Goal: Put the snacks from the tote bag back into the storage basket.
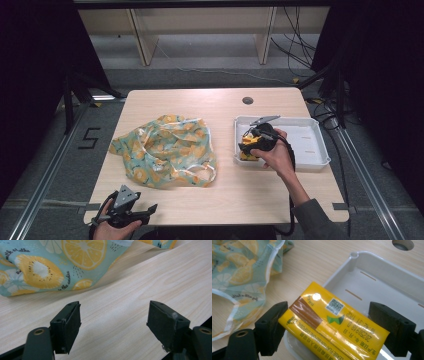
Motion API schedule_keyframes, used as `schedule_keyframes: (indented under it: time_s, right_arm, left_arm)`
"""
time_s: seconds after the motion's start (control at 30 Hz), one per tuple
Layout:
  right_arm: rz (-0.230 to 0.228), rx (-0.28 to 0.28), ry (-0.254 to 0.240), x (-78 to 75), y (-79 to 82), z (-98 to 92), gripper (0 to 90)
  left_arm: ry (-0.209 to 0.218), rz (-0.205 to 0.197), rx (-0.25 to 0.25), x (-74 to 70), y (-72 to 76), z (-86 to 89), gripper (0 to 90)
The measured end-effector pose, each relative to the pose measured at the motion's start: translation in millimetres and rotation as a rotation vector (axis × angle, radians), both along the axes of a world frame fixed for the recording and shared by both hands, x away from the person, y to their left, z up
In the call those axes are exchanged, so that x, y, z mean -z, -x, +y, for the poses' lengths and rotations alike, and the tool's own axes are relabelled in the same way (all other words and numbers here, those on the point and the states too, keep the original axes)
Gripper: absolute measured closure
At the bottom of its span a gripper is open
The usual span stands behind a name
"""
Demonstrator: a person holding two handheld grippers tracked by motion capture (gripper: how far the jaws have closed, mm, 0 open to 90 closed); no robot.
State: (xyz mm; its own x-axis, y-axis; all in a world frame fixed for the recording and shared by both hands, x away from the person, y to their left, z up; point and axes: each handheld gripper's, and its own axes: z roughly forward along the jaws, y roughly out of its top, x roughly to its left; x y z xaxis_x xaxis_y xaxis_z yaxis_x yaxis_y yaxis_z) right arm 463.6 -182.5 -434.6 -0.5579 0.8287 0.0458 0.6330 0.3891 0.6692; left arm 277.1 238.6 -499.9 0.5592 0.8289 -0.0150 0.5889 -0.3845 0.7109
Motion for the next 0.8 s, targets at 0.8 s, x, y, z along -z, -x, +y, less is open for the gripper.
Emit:
schedule_keyframes:
  time_s: [0.8]
  right_arm:
    - [-0.08, -0.038, -0.207, -35.1, 19.4, -34.6, 17.6]
  left_arm:
    - [0.002, -0.019, -0.002, -0.5, -0.9, -1.3, 26.1]
